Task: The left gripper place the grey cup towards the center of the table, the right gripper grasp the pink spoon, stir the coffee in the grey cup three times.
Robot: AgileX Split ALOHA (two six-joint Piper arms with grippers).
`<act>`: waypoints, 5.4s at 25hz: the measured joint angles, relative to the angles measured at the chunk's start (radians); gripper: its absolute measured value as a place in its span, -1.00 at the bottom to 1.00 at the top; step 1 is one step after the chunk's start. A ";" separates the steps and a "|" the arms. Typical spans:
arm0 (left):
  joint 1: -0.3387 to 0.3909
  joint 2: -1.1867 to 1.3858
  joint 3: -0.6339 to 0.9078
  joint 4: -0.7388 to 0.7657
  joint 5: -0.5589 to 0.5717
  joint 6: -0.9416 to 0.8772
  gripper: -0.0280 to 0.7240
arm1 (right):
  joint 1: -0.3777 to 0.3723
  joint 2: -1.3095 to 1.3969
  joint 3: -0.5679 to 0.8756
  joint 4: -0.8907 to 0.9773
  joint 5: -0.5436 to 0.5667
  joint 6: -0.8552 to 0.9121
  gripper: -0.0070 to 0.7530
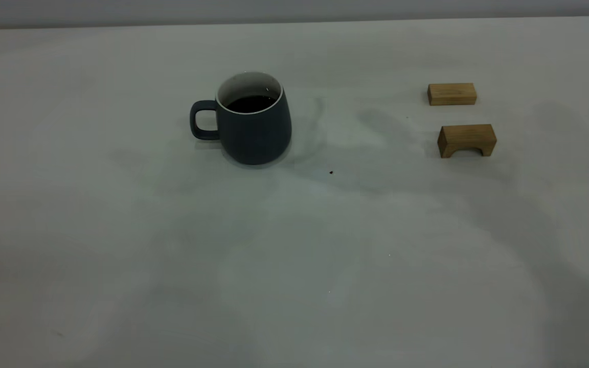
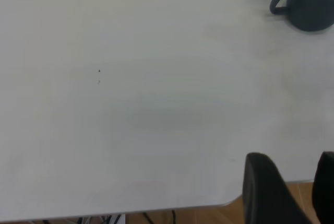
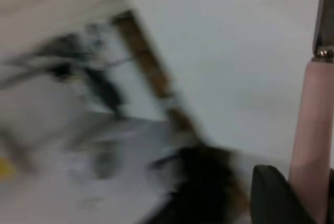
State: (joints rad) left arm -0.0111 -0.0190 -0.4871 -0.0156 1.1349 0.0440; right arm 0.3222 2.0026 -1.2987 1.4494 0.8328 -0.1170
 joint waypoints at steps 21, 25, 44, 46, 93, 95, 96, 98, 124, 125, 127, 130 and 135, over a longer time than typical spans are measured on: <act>0.000 0.000 0.000 0.000 0.000 0.000 -0.13 | 0.139 0.390 -0.279 0.308 -0.044 0.716 -0.62; 0.000 0.000 0.000 0.000 0.000 0.000 -0.13 | 0.139 0.486 -0.342 0.308 -0.052 0.778 -0.62; 0.000 0.000 0.000 0.001 0.000 0.000 -0.13 | 0.073 0.568 -0.470 0.119 0.014 1.023 -0.62; 0.000 0.000 0.000 0.001 0.000 0.000 -0.13 | 0.085 0.568 -0.470 0.136 0.017 0.934 -0.62; 0.000 0.000 0.000 0.001 0.000 0.000 -0.13 | 0.054 0.568 -0.474 0.104 0.157 0.565 -0.62; 0.000 0.000 0.000 0.001 0.000 0.000 -0.13 | 0.047 0.568 -0.474 0.059 0.168 0.470 -0.62; 0.000 0.000 0.000 0.001 0.000 0.000 -0.13 | 0.047 0.568 -0.474 0.047 0.170 0.429 -0.62; 0.000 0.000 0.000 0.001 0.000 0.000 -0.13 | 0.047 0.568 -0.474 0.038 0.174 0.372 -0.62; 0.000 0.000 0.000 0.001 0.000 0.000 -0.13 | 0.070 0.563 -0.474 -0.017 0.211 0.532 0.48; 0.000 0.000 0.000 0.001 0.000 0.000 -0.13 | 0.070 0.556 -0.474 -0.039 0.219 0.513 0.59; 0.000 0.000 0.000 0.001 0.000 0.000 -0.13 | 0.070 0.518 -0.474 -0.119 0.237 0.469 0.73; 0.000 0.000 0.000 0.001 0.000 0.000 -0.13 | 0.070 0.416 -0.474 -0.255 0.266 0.420 0.77; 0.000 0.000 0.000 0.001 0.000 0.000 -0.13 | 0.070 0.198 -0.474 -0.501 0.299 0.401 0.56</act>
State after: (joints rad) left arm -0.0111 -0.0190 -0.4871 -0.0145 1.1349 0.0440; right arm 0.3919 2.2004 -1.7723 0.9483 1.1321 0.2842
